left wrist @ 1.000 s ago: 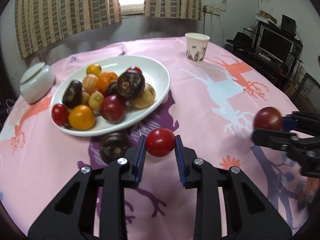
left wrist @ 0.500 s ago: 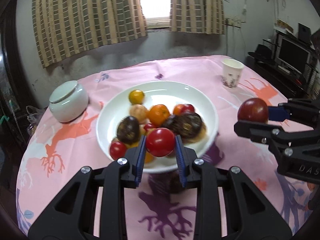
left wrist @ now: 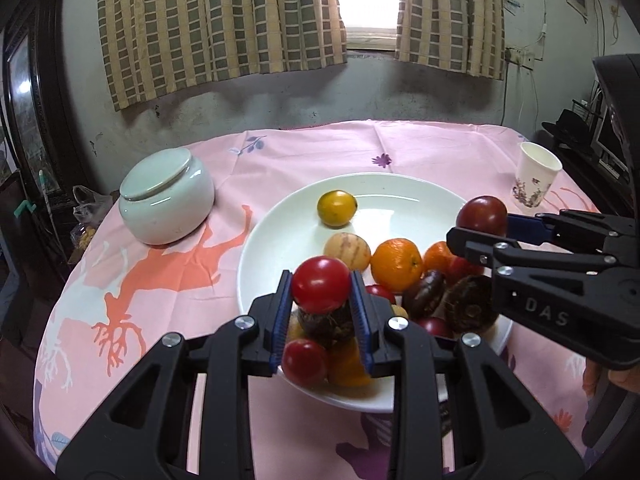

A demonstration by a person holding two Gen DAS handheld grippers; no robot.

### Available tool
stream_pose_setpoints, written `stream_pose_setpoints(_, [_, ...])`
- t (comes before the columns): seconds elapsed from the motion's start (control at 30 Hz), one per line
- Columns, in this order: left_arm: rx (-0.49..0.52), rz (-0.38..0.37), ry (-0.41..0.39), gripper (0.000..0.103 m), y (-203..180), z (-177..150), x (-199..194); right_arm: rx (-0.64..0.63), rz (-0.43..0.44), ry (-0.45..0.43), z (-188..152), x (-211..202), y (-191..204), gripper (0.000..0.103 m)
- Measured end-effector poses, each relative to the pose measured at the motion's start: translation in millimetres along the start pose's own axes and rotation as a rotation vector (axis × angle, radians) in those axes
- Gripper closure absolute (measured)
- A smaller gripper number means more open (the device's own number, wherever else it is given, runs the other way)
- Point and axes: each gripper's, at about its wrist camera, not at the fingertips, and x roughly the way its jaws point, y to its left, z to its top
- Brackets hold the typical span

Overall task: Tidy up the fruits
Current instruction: 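Carry both tomatoes onto the white plate and open both tools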

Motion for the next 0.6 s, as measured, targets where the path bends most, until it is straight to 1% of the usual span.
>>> stream_pose_setpoints(0.07, [-0.011,0.003,0.008,0.074,1,0,6,0.009,-0.002,0.001,3,6,2,0.062])
stream_pose_setpoints(0.2, [-0.028,0.003,0.014,0.073,2,5,13,0.031,0.003,0.031,8,14,2,0.061])
stream_pose_setpoints(0.23, [-0.031,0.004,0.016,0.071,2,6,14,0.031,0.0,0.021,9,11,3,0.056])
stream_pose_setpoints(0.27, [-0.034,0.003,0.015,0.061,3,7,14,0.033,-0.002,0.008,9,9,2,0.049])
stream_pose_setpoints(0.3, [-0.038,0.002,0.008,0.054,3,7,13,0.039,-0.004,-0.006,10,6,1,0.04])
stream_pose_setpoints(0.33, [-0.043,0.011,-0.004,0.045,4,7,11,0.046,-0.005,-0.029,10,1,0,0.04])
stream_pose_setpoints(0.37, [-0.047,0.019,-0.018,0.044,4,7,8,0.046,-0.006,-0.039,10,-3,0,0.04])
stream_pose_setpoints(0.43, [-0.05,0.011,-0.021,0.044,4,8,3,0.046,-0.014,-0.043,10,-10,0,0.04])
stream_pose_setpoints(0.5, [-0.065,0.006,-0.038,0.038,5,8,-6,0.051,-0.007,-0.058,8,-20,-2,0.04])
stream_pose_setpoints(0.53, [-0.062,0.012,-0.046,0.033,5,8,-10,0.057,0.0,-0.066,7,-25,-3,0.04])
stream_pose_setpoints(0.57, [-0.054,0.02,-0.057,0.03,4,8,-16,0.068,0.008,-0.07,5,-30,-5,0.04])
stream_pose_setpoints(0.6, [-0.05,0.023,-0.068,0.03,4,8,-21,0.078,0.013,-0.073,3,-34,-7,0.04])
